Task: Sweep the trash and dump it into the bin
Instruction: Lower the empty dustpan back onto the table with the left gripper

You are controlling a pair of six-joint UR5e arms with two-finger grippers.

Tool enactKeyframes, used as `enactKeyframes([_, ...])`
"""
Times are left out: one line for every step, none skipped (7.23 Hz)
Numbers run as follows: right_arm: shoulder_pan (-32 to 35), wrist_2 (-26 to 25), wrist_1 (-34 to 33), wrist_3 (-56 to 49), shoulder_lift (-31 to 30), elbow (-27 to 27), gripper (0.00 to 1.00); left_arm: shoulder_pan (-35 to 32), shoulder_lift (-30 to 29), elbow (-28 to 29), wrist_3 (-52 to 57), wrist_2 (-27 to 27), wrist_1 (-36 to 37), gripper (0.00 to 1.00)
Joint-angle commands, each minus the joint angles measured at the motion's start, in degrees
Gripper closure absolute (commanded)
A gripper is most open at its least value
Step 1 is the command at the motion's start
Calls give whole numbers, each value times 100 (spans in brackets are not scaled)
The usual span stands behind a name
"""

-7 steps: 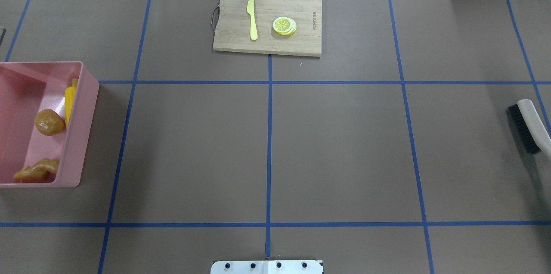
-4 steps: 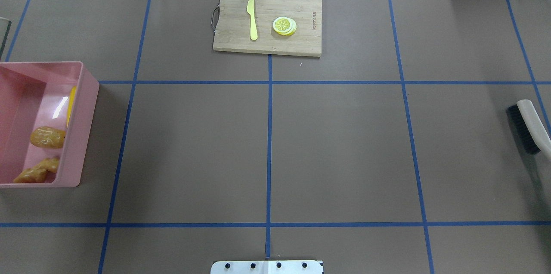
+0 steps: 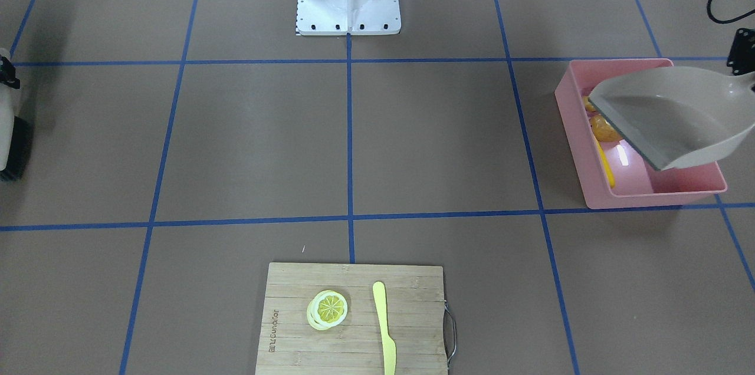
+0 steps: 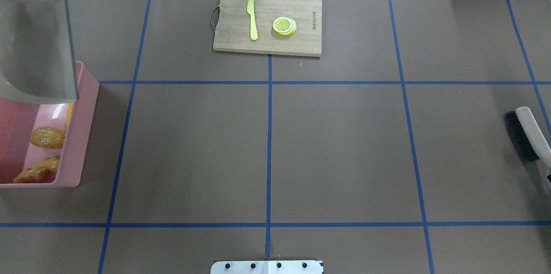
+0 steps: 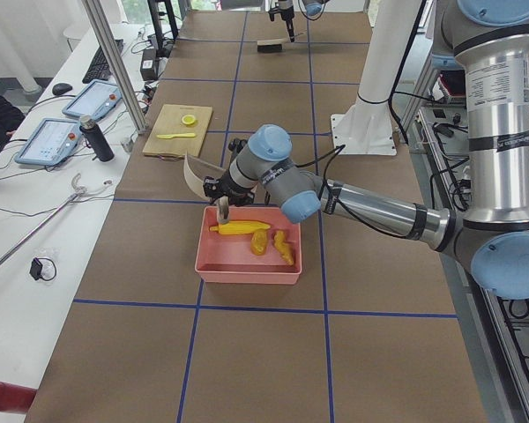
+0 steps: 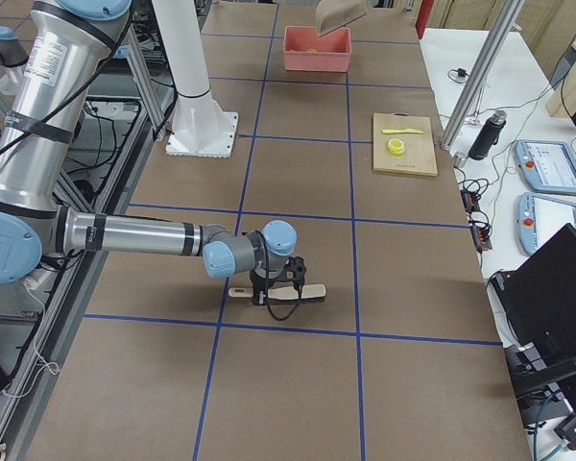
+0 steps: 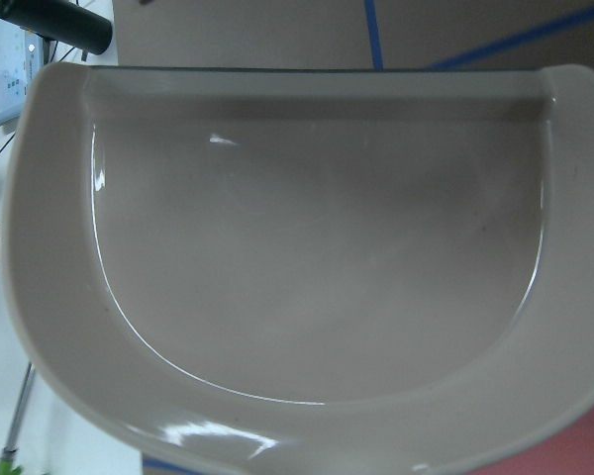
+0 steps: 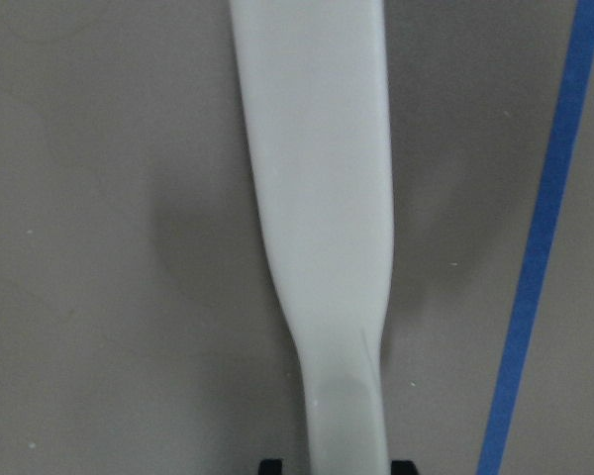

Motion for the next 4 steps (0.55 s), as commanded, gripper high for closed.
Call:
enactKeyframes([51, 28, 32, -7, 162, 33, 27, 1318, -979, 237, -1776, 10, 240, 100])
enactKeyframes([277, 167, 23, -16, 242, 43, 9, 1942, -1481, 509, -2017, 298, 555, 100])
enactKeyframes([532, 160, -3, -25, 399, 51, 0, 2479, -1869, 616, -2028, 423, 993, 100])
enactKeyframes([656, 73, -55, -103, 584, -18, 0, 2868, -2220, 748, -2020, 424, 1563, 100])
